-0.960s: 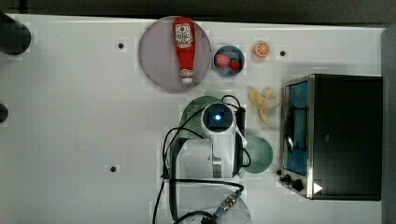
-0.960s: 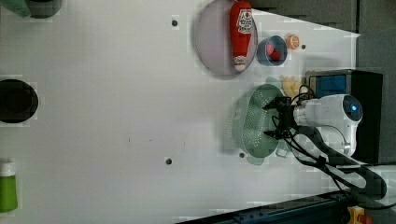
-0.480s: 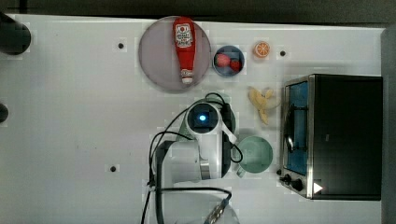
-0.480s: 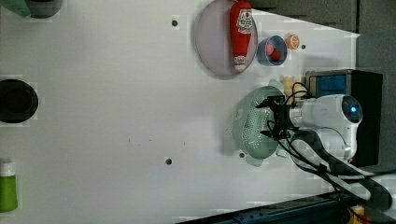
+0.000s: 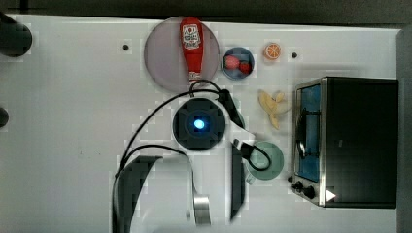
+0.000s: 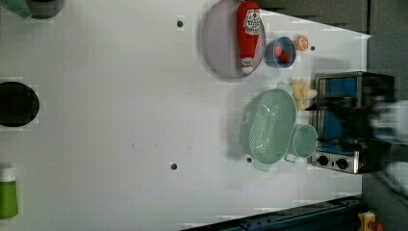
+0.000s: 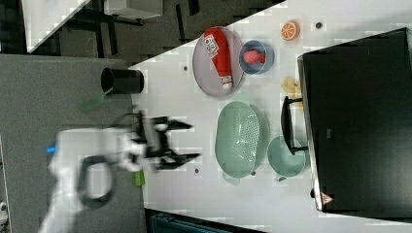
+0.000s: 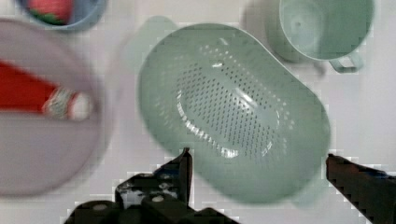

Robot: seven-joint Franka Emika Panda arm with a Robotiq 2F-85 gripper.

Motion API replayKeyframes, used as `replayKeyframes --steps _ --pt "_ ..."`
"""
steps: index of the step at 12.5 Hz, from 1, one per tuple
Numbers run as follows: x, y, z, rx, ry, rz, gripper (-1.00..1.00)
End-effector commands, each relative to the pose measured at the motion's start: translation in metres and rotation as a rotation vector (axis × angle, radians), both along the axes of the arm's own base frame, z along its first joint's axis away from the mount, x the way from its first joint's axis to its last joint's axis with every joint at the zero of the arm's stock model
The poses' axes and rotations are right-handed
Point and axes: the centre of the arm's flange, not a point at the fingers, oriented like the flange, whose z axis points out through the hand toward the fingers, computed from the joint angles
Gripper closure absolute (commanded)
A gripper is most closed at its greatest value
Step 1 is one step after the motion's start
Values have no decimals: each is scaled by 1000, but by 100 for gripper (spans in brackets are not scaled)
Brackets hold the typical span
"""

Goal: Drag strainer left to right.

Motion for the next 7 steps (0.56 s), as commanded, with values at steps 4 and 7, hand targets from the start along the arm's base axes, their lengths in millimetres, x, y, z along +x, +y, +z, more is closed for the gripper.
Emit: replayKeyframes --steps 4,7 --pt "-25 -29 168 58 -41 428 -100" --pt "-20 -37 192 43 -80 462 -100"
